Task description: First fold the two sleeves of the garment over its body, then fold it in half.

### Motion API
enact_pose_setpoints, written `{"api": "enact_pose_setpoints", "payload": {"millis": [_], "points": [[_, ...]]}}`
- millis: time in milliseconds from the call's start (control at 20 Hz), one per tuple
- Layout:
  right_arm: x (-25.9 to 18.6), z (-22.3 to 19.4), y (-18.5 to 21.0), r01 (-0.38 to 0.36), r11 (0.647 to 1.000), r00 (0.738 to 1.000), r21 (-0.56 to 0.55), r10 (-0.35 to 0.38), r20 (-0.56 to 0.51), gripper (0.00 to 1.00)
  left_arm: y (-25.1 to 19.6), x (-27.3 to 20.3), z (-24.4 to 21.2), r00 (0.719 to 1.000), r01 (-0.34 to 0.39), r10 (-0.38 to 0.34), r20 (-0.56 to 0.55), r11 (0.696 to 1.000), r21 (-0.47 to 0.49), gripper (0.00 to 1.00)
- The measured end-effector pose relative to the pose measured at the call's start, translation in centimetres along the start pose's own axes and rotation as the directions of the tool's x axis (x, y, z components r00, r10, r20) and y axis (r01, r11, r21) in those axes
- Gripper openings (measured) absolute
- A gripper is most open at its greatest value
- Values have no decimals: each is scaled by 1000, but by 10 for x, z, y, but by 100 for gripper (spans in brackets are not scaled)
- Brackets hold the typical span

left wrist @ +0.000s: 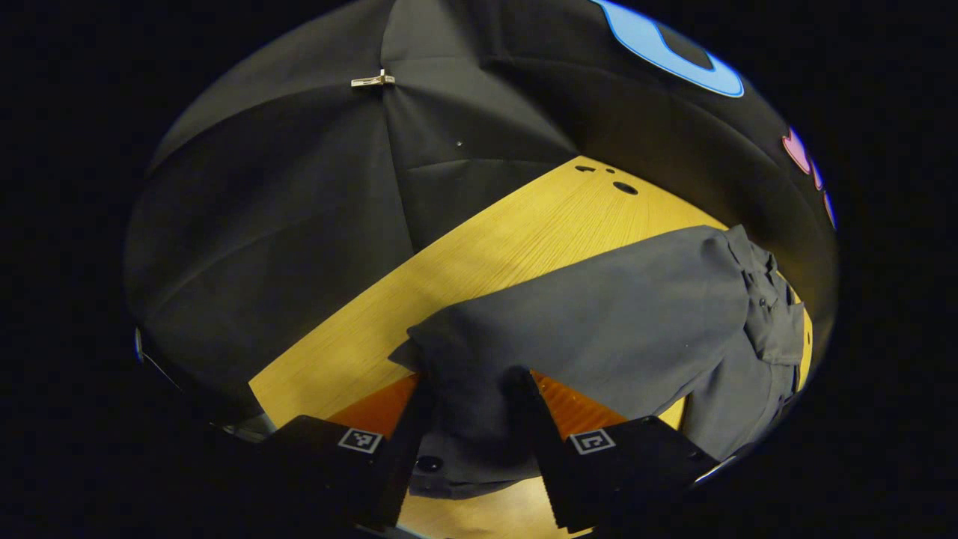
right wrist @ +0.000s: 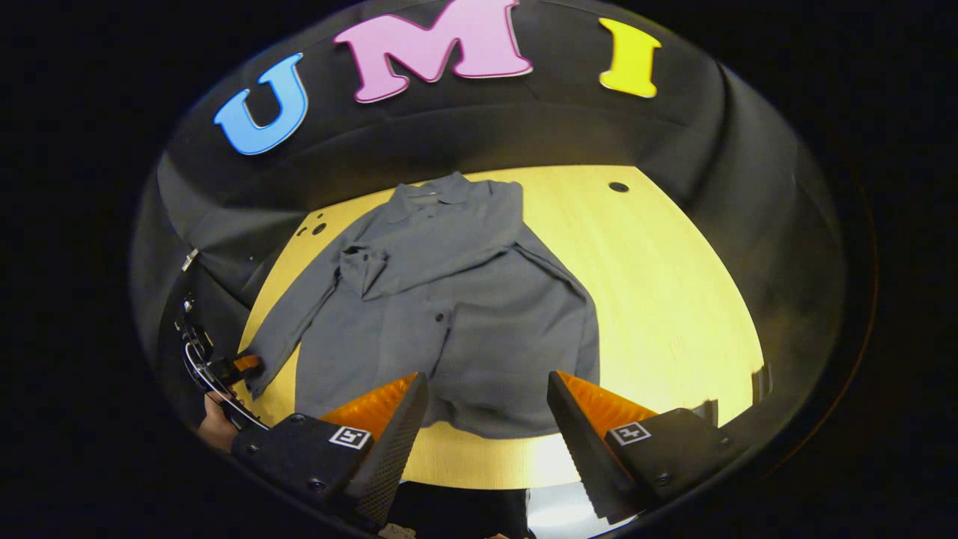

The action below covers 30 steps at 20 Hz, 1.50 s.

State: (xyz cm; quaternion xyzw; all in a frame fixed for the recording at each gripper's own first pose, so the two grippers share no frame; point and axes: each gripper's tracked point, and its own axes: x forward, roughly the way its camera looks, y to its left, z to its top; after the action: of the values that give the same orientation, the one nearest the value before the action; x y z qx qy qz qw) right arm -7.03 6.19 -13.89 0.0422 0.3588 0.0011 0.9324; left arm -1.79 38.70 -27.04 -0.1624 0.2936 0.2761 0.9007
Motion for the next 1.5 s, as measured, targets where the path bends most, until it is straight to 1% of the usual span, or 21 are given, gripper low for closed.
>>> {"api": "enact_pose_setpoints", "payload": {"millis": [50,150,200,250,300,350,400,450,500,550,650,800,950,1150,1250,1300,1400,1500], "points": [[2,-2,-4,2,1000,1000,22,-2,-3,99,-2,0,-1,1000,4,-4,7,1000,24,75],[7,1,-12,4,998,1000,58,-4,3,99,-11,-1,1,999,36,-37,29,998,53,68],[9,3,-12,-9,997,1000,70,8,1,99,-14,-2,0,999,31,-33,37,998,51,49],[11,4,-11,-23,997,1000,74,23,-3,99,-12,0,2,999,5,-7,41,999,41,31],[13,9,-11,-34,997,999,70,34,3,99,-11,2,3,998,-2,1,56,1000,28,12],[16,14,-11,-42,997,999,63,41,13,99,-12,1,2,999,-15,14,53,1000,18,12],[18,19,-13,-47,997,999,56,46,21,99,-12,0,3,999,-20,20,39,1000,8,7],[19,23,-13,-53,997,998,52,52,28,99,-15,-5,7,999,-15,16,40,1000,-4,6],[21,26,-14,-59,997,998,50,57,38,99,-18,-11,18,998,-9,10,61,1000,-4,2],[24,27,-17,-61,997,997,49,59,42,99,-20,-16,27,997,-9,8,78,1000,9,6],[26,24,-21,-68,996,997,54,66,37,99,-28,-34,44,994,3,-7,110,999,42,5],[31,20,-30,-76,994,997,74,74,32,99,-50,-66,80,981,34,-44,190,998,53,6],[33,15,-44,-72,995,997,70,70,30,99,-86,-90,110,963,89,-109,246,992,89,6],[34,16,-57,-81,992,996,92,78,38,99,-148,-123,151,928,174,-211,309,974,142,5],[38,17,-69,-64,995,997,75,60,44,99,-187,-131,169,908,184,-249,336,959,214,5],[39,16,-72,-61,996,997,70,58,44,99,-206,-135,176,897,191,-275,346,947,258,5],[39,14,-80,-60,995,997,76,57,44,99,-250,-145,183,874,209,-331,356,917,339,6],[39,8,-89,-57,995,998,87,55,33,99,-299,-153,178,851,239,-395,347,879,414,5]]}}
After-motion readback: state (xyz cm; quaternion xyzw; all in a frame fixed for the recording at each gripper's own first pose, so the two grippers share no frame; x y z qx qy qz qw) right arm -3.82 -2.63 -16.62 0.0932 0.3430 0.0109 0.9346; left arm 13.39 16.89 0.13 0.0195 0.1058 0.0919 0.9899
